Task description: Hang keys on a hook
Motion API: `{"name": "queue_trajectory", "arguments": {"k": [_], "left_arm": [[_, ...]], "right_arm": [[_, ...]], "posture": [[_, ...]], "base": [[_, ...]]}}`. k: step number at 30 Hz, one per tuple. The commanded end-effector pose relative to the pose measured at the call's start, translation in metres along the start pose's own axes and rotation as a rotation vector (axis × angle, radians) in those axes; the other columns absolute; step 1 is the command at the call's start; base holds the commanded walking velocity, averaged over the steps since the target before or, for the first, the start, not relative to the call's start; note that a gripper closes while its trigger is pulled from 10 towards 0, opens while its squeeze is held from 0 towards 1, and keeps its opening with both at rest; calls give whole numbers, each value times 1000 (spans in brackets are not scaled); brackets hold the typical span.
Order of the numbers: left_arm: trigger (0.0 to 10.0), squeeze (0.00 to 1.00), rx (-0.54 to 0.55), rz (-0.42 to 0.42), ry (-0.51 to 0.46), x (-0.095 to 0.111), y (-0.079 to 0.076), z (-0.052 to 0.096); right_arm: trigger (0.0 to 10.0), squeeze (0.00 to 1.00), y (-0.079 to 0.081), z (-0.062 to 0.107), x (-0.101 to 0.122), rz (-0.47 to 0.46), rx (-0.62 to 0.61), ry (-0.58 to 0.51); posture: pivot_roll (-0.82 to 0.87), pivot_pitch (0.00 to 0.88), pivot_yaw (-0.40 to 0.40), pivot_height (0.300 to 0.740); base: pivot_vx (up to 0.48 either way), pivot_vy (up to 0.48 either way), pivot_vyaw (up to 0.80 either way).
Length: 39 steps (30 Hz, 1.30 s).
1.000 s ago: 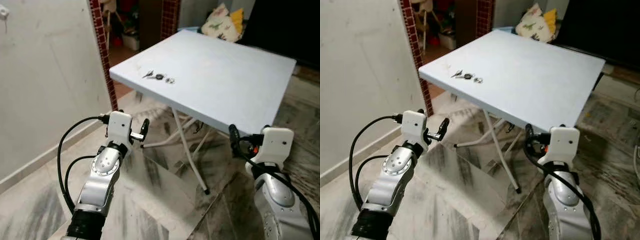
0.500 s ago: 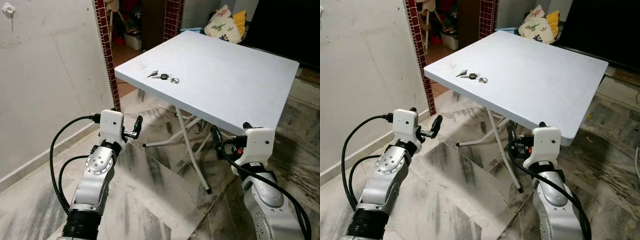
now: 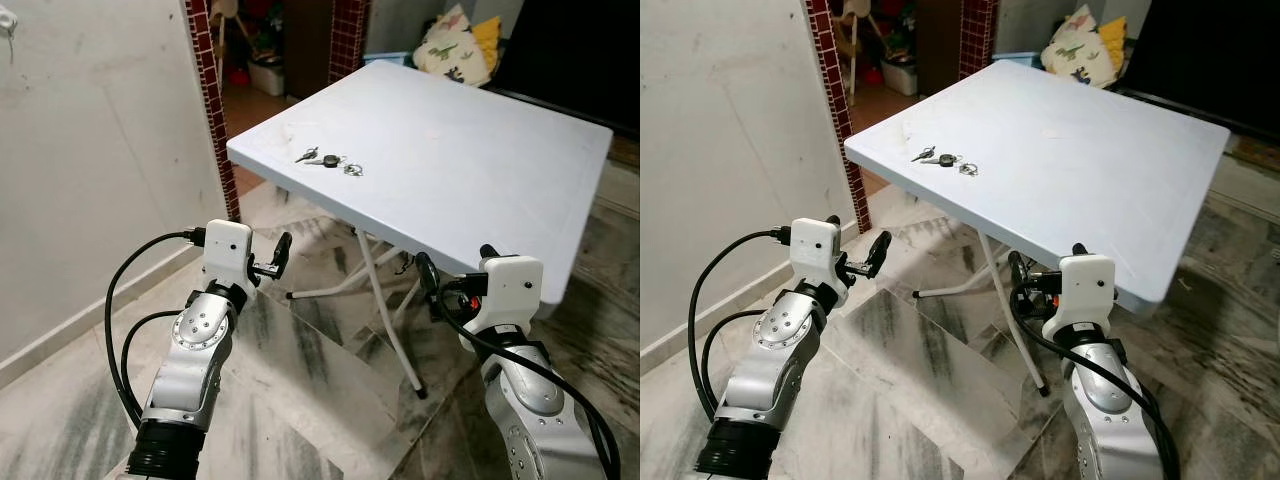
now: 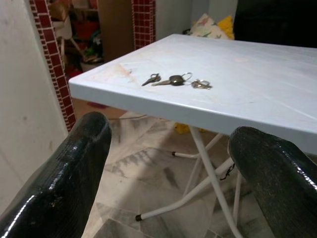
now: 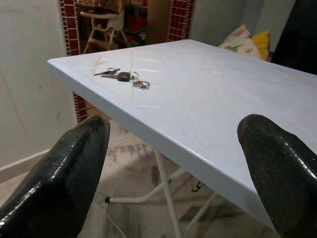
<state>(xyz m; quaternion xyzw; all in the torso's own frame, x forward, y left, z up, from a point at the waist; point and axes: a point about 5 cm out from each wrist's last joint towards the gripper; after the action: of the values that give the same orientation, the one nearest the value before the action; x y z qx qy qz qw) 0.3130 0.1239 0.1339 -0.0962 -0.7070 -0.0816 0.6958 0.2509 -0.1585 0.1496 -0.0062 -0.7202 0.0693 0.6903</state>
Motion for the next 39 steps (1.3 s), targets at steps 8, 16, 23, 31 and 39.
{"name": "queue_trajectory", "arguments": {"k": [8,16,23,31,39], "left_arm": [[10000,0,-32,11,7,0,-8,3],[10000,0,-35,11,7,1,-9,2],[10000,0,-42,17,12,0,-12,2],[10000,0,-47,17,18,0,-12,2],[10000,0,-9,10,19,-1,-12,2]], "right_arm": [[10000,0,-1,2,3,16,3,-16],[10000,0,1,2,4,13,8,-23],[10000,0,0,2,3,13,9,-21],[10000,0,1,3,3,6,16,-24],[10000,0,4,5,2,7,37,-14]], "posture": [[-4,0,-34,740],[-4,0,-34,740],[-5,0,-32,740],[-6,0,-30,740],[-7,0,-32,740]], "base": [[356,0,313],[384,0,152],[378,0,0],[378,0,0],[259,0,0]]}}
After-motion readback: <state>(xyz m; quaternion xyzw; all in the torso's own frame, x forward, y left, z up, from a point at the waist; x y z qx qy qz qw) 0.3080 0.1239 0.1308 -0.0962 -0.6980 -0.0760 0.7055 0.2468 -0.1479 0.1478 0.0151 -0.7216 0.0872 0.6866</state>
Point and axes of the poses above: a point about 5 cm out from each wrist's last joint towards the gripper, its own z axis pointing back from the gripper into the wrist, its own x axis along the axis of the wrist's last joint, y = z × x, and after that the axes turned 3 degrees about z, right-handed
